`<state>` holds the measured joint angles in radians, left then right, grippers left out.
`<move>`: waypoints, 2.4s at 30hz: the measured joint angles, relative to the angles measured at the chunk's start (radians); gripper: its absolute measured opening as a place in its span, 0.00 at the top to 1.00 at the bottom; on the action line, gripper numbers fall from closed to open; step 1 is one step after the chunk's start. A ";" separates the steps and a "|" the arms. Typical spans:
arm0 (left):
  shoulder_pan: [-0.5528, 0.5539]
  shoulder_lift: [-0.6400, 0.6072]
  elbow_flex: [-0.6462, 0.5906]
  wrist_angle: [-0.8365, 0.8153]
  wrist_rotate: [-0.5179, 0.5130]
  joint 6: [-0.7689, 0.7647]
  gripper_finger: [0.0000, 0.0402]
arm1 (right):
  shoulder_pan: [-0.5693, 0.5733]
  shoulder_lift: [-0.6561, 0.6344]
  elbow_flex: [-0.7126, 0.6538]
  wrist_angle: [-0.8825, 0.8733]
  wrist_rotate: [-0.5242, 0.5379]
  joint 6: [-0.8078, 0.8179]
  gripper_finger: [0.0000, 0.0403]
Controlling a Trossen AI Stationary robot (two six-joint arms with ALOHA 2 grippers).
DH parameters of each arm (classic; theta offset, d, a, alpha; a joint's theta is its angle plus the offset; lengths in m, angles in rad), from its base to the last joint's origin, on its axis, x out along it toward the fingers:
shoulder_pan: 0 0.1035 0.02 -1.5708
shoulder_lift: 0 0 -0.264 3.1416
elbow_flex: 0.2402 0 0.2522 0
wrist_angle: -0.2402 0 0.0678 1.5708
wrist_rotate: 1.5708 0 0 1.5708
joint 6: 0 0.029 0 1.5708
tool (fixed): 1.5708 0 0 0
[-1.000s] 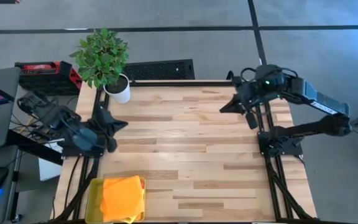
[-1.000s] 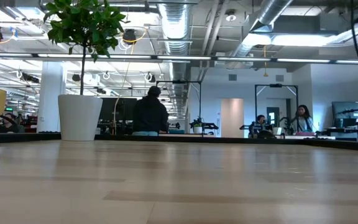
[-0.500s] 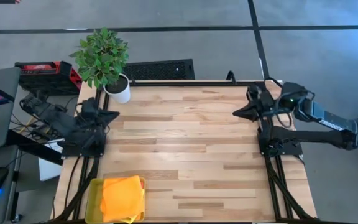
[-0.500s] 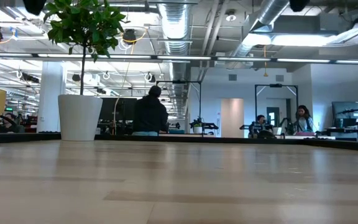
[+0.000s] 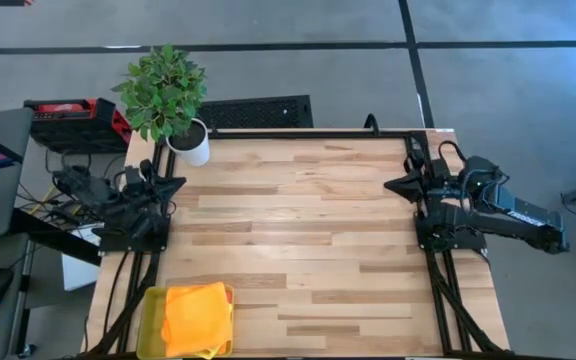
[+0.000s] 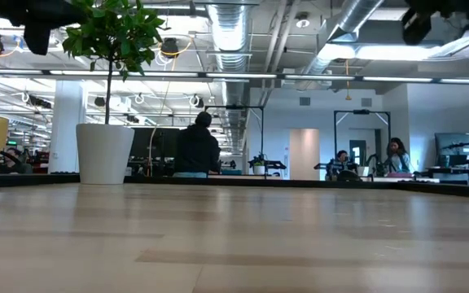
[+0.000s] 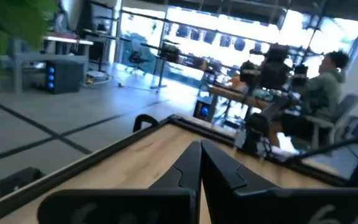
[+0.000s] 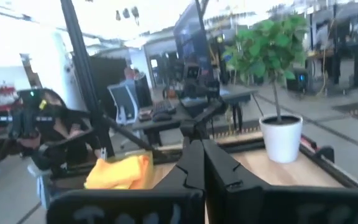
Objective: Fold microfiber towels
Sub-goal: Return to Home Position
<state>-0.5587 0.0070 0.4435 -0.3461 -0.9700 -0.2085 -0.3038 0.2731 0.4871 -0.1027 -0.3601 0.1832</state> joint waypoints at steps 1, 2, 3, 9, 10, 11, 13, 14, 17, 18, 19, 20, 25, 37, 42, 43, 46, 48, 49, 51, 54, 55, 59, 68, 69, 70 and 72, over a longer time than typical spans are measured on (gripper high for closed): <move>0.000 0.000 -0.002 -0.011 0.011 0.004 1.00 | 0.000 -0.017 -0.024 0.025 0.001 0.005 0.97; 0.000 -0.001 0.000 -0.002 0.032 0.009 1.00 | 0.000 -0.033 -0.045 0.049 0.001 0.013 0.97; 0.000 -0.001 -0.001 0.010 0.031 0.018 1.00 | 0.000 -0.051 -0.066 0.063 0.004 0.024 0.97; 0.001 -0.004 -0.006 0.000 0.080 0.033 1.00 | 0.000 -0.126 -0.212 0.202 0.022 0.029 0.97; 0.001 -0.003 -0.009 -0.009 0.091 0.032 1.00 | 0.000 -0.135 -0.238 0.230 0.022 0.029 0.97; 0.001 -0.002 -0.014 -0.010 0.104 0.027 1.00 | 0.000 -0.144 -0.263 0.259 0.022 0.029 0.97; 0.001 -0.004 -0.032 -0.008 0.110 0.027 1.00 | 0.000 -0.154 -0.309 0.322 0.022 0.029 0.97; 0.001 -0.004 -0.044 0.002 0.111 0.027 1.00 | 0.000 -0.157 -0.332 0.350 0.023 0.031 0.97; 0.001 -0.004 -0.091 0.004 0.106 0.012 1.00 | 0.000 -0.160 -0.389 0.409 0.023 0.054 0.97; 0.001 -0.004 -0.108 0.001 0.100 -0.003 1.00 | 0.000 -0.160 -0.409 0.430 0.022 0.058 0.97; 0.001 -0.004 -0.124 0.001 0.097 -0.016 1.00 | 0.000 -0.160 -0.425 0.447 0.022 0.062 0.97; 0.001 -0.004 -0.140 0.007 0.096 -0.024 1.00 | 0.000 -0.160 -0.443 0.466 0.022 0.070 0.97; 0.001 -0.004 -0.237 0.088 0.081 -0.041 1.00 | 0.000 -0.159 -0.480 0.497 0.022 0.077 0.97; 0.000 0.006 -0.394 0.306 0.097 0.117 1.00 | 0.003 -0.154 -0.480 0.431 0.018 -0.016 0.96; 0.001 0.007 -0.394 0.304 0.090 0.141 1.00 | 0.001 -0.155 -0.481 0.321 0.022 0.007 0.94; 0.001 0.008 -0.395 0.303 0.080 0.147 1.00 | 0.000 -0.154 -0.481 0.280 0.023 0.009 0.94; 0.001 0.008 -0.395 0.298 0.029 0.155 1.00 | 0.001 -0.154 -0.481 0.193 0.025 0.027 0.93; 0.001 0.008 -0.395 0.295 -0.008 0.150 1.00 | 0.001 -0.151 -0.481 0.163 0.026 0.028 0.93; 0.001 0.008 -0.395 0.294 -0.020 0.146 1.00 | 0.002 -0.148 -0.481 0.161 0.025 0.028 0.92; 0.000 0.008 -0.395 0.293 -0.029 0.154 1.00 | 0.002 -0.148 -0.481 0.161 0.023 0.032 0.92; 0.000 0.008 -0.395 0.292 -0.030 0.183 1.00 | 0.002 -0.147 -0.481 0.162 0.022 0.030 0.92; 0.000 0.008 -0.395 0.292 -0.030 0.183 1.00 | 0.002 -0.147 -0.481 0.161 0.022 0.023 0.93; 0.000 0.008 -0.395 0.292 -0.029 0.159 1.00 | 0.002 -0.147 -0.481 0.162 0.022 0.019 0.93; 0.000 0.008 -0.396 0.291 -0.029 0.155 1.00 | 0.002 -0.147 -0.481 0.162 0.022 0.019 0.93; 0.000 0.008 -0.396 0.290 -0.030 0.155 1.00 | 0.002 -0.147 -0.481 0.162 0.022 0.019 0.93; 0.000 0.008 -0.396 0.290 -0.029 0.158 1.00 | 0.002 -0.147 -0.481 0.162 0.022 0.019 0.93; 0.000 0.008 -0.396 0.290 -0.029 0.161 1.00 | 0.002 -0.147 -0.481 0.161 0.022 0.019 0.93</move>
<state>-0.5583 0.0147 0.0479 -0.0562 -0.9993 -0.0474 -0.3016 0.1257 0.0063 0.0586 -0.3382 0.2024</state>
